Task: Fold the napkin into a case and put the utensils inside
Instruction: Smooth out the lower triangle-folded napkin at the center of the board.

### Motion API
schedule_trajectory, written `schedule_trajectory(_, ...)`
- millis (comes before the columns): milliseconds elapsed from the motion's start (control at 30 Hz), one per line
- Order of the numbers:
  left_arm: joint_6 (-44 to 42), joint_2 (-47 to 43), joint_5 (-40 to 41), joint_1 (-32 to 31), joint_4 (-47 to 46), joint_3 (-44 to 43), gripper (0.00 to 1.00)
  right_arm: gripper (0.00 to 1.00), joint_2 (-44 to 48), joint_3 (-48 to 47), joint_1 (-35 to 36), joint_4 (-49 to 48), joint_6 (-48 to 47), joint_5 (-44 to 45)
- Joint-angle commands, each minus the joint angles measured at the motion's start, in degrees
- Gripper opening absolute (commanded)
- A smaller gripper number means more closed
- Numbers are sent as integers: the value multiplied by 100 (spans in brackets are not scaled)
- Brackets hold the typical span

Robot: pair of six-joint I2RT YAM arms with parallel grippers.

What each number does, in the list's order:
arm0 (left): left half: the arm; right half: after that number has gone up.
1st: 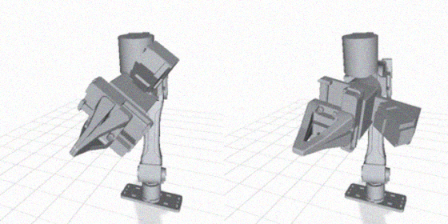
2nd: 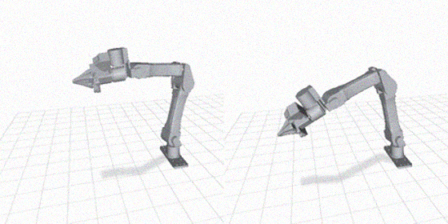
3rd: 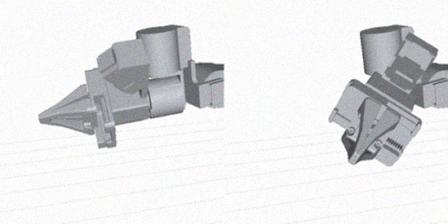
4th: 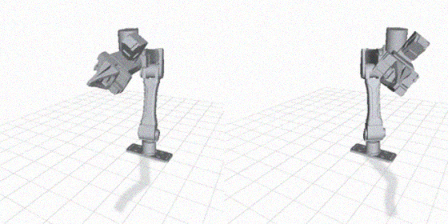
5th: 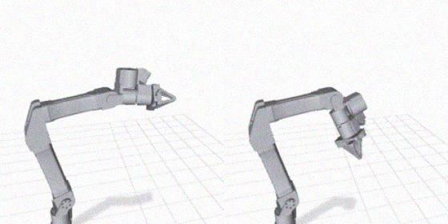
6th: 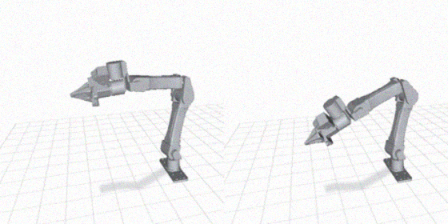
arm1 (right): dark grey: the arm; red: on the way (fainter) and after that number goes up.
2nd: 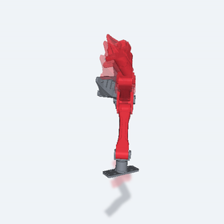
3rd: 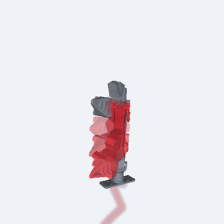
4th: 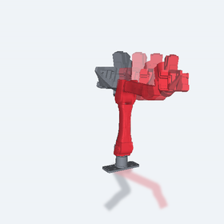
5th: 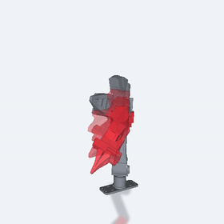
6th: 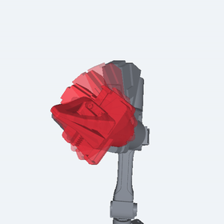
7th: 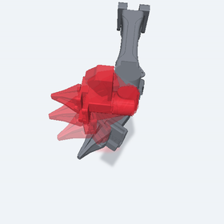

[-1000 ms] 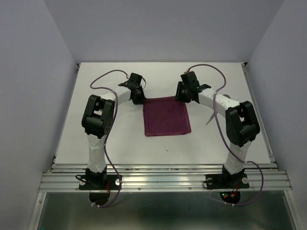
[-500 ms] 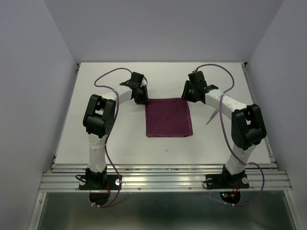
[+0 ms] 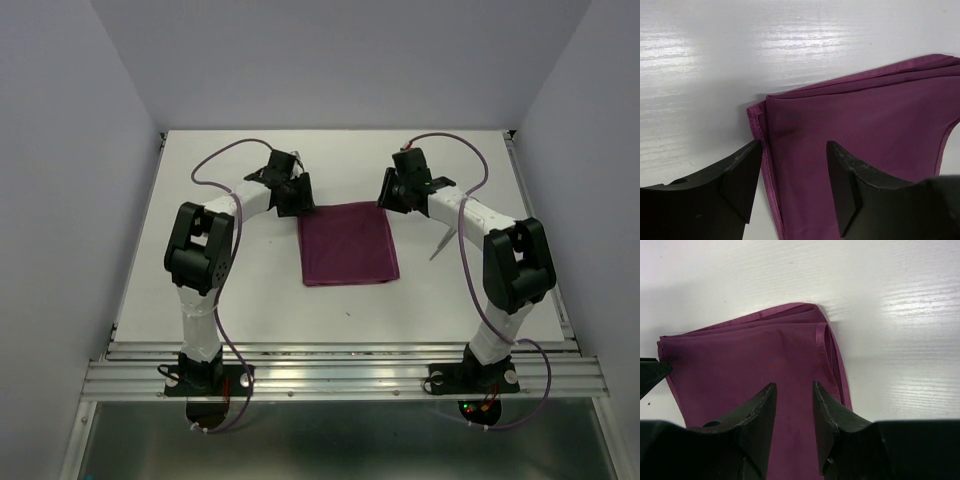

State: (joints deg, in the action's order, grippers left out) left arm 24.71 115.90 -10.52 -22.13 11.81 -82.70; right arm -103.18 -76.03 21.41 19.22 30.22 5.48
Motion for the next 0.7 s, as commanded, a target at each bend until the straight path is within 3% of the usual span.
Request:
schedule_trajectory(0,25,-454,-20,-19,-250,69,68,40,149,-105,12,-182,-86,-230)
schedule_trajectory(133,8,-515,-29,-19,-346,183,81,40,122,-70,12,-287,-34,-363)
schedule_trajectory(333,25,-463,-2,-2,-320,219,81,40,-9,-114,415,-594,151,-916)
schedule_trajectory(667,139,-313,-108,-11,-329,210,77,39,-975,-483,1234,-1457,722,-1787)
